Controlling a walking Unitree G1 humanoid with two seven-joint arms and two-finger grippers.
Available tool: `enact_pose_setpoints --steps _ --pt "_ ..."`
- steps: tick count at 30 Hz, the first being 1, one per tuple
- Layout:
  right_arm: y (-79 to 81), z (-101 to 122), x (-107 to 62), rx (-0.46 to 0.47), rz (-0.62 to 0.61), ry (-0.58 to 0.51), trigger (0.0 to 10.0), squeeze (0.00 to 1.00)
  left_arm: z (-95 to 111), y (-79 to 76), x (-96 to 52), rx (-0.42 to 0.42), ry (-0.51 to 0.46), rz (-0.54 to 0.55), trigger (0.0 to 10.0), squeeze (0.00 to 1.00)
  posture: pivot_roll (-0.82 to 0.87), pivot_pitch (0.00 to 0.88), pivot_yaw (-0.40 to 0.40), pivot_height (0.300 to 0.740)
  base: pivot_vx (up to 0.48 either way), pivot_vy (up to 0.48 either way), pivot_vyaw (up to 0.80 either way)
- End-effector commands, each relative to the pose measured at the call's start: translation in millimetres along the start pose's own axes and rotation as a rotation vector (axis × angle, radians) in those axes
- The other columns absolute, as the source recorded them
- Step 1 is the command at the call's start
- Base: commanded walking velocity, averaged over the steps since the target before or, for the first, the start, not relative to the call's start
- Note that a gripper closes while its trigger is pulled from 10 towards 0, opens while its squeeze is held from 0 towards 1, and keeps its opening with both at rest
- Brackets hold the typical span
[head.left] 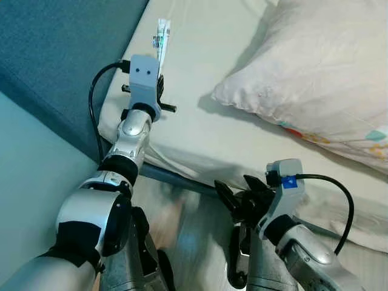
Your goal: Clean up the room
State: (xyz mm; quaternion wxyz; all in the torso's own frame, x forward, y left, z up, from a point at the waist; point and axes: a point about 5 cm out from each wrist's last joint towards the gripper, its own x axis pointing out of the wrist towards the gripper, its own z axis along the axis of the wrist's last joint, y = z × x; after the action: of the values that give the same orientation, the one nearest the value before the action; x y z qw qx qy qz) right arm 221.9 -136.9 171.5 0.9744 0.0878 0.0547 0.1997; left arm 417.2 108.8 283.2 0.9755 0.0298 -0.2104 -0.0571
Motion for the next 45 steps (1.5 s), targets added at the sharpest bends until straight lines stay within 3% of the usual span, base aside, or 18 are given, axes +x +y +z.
enact_pose_setpoints --steps 1,2,5,13,18,24,25,26,41,42,43,44,45 --pt "3.9 -3.4 -5.7 0.013 0.004 0.02 10.0 0.0 3.7 1.6 3.5 -0.013 0.013 0.022 8.4 0.0 -0.3 0.518 0.122 0.49 0.0 0.0 0.0" --pt "3.7 -4.2 -9.0 0.017 -0.003 0.024 10.0 0.0 15.5 5.4 10.0 0.007 -0.003 0.047 9.6 0.0 -0.3 0.528 0.12 0.49 0.0 0.0 0.0" --pt "4.3 -4.9 -10.6 0.021 -0.007 0.028 10.0 0.0 21.7 8.8 13.7 0.031 -0.002 0.066 10.0 0.0 -0.29 0.543 0.123 0.49 0.0 0.0 0.0" --pt "10.9 -4.9 -16.1 0.036 -0.007 0.035 10.0 0.0 18.6 12.7 14.8 0.092 0.055 0.082 10.0 0.0 -0.3 0.586 0.117 0.49 0.0 0.0 0.0" --pt "16.0 -4.9 -24.0 0.048 -0.013 0.047 10.0 0.0 6.6 10.2 11.4 0.152 0.126 0.088 10.0 0.0 -0.33 0.626 0.12 0.49 0.0 0.0 0.0" --pt "21.1 -1.8 -32.9 0.055 -0.031 0.046 10.0 0.0 3.8 11.5 11.6 0.109 0.171 0.118 10.0 0.04 -0.35 0.649 0.125 0.49 0.0 0.0 0.0" --pt "22.4 -0.6 -35.3 0.058 -0.035 0.043 10.0 0.0 4.8 11.6 12.2 0.107 0.172 0.124 10.0 0.58 -0.36 0.665 0.127 0.49 0.0 0.0 0.0" --pt "23.1 0.2 -38.1 0.06 -0.043 0.043 10.0 0.0 6.1 11.4 12.9 0.117 0.17 0.13 10.0 1.0 -0.37 0.674 0.125 0.49 0.0 0.0 0.0" --pt "20.0 0.5 -35.2 0.068 -0.056 0.057 10.0 0.0 11.9 25.1 14.3 0.153 0.16 0.2 10.0 1.0 -0.34 0.685 0.126 0.49 0.0 0.0 0.0" --pt "18.4 2.5 -32.7 0.063 -0.056 0.049 10.0 0.0 11.0 29.2 13.5 0.156 0.161 0.21 10.0 0.88 -0.33 0.657 0.133 0.49 0.0 0.0 0.0" --pt "18.4 2.5 -32.7 0.063 -0.056 0.049 10.0 0.0 11.0 29.2 13.5 0.156 0.161 0.21 10.0 0.88 -0.33 0.657 0.133 0.49 0.0 0.0 0.0" --pt "16.0 4.9 -28.0 0.061 -0.054 0.034 10.0 0.0 10.7 34.3 12.5 0.144 0.157 0.223 10.0 0.0 -0.31 0.629 0.142 0.49 0.0 0.0 0.0" --pt "16.0 4.9 -28.0 0.061 -0.054 0.034 10.0 0.0 10.7 34.3 12.5 0.144 0.157 0.223 10.0 0.0 -0.31 0.629 0.142 0.49 0.0 0.0 0.0"
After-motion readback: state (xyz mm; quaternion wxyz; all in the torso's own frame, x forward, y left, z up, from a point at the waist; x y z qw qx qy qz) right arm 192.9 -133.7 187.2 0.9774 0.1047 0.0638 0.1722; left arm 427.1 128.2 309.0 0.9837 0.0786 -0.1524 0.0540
